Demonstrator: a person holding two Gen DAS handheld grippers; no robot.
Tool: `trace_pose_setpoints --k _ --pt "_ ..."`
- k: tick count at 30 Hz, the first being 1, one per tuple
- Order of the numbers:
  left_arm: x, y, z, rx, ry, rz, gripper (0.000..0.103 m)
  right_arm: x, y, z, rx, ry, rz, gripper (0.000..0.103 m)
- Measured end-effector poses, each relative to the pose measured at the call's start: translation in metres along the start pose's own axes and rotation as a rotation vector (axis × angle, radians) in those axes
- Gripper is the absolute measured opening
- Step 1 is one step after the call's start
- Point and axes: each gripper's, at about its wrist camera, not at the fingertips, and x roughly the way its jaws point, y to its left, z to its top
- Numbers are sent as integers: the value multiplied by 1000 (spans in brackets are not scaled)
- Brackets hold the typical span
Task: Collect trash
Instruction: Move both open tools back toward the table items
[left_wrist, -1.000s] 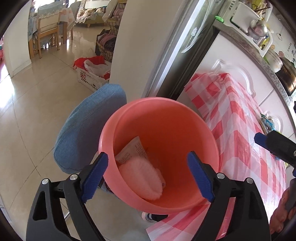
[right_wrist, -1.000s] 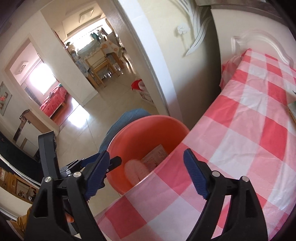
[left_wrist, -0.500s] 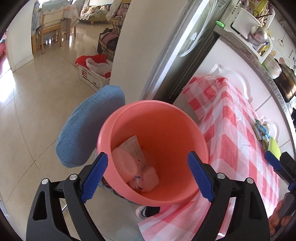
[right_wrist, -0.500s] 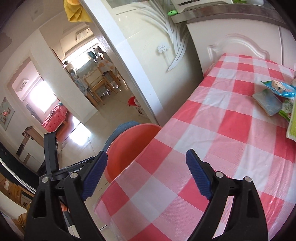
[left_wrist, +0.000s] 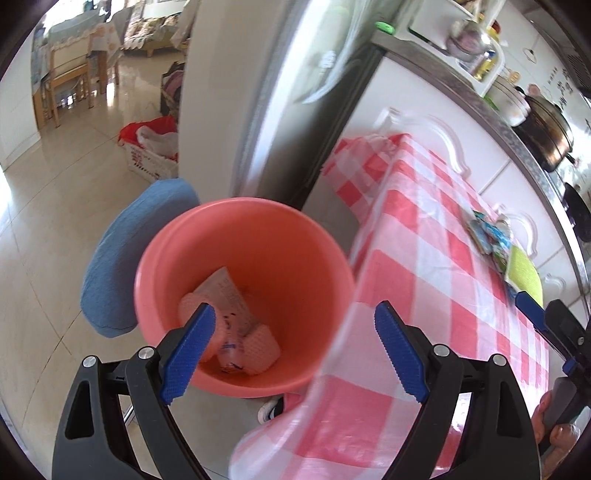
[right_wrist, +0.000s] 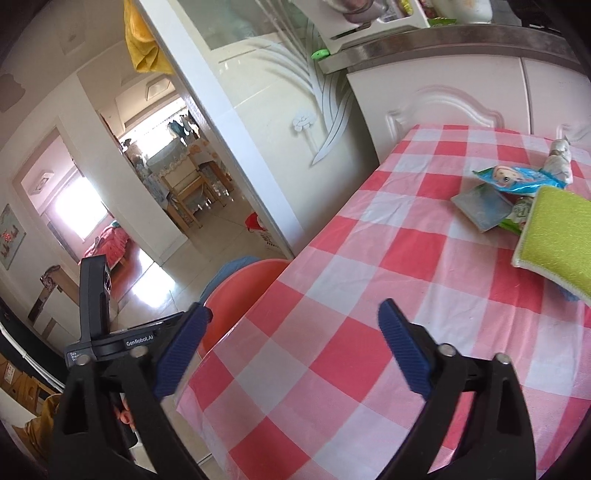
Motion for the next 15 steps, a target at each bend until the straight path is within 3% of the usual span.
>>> trace_pose_setpoints --k 15 --pt "-6 -66 -6 109 27 -40 87 -49 -42 7 90 -106 -12 96"
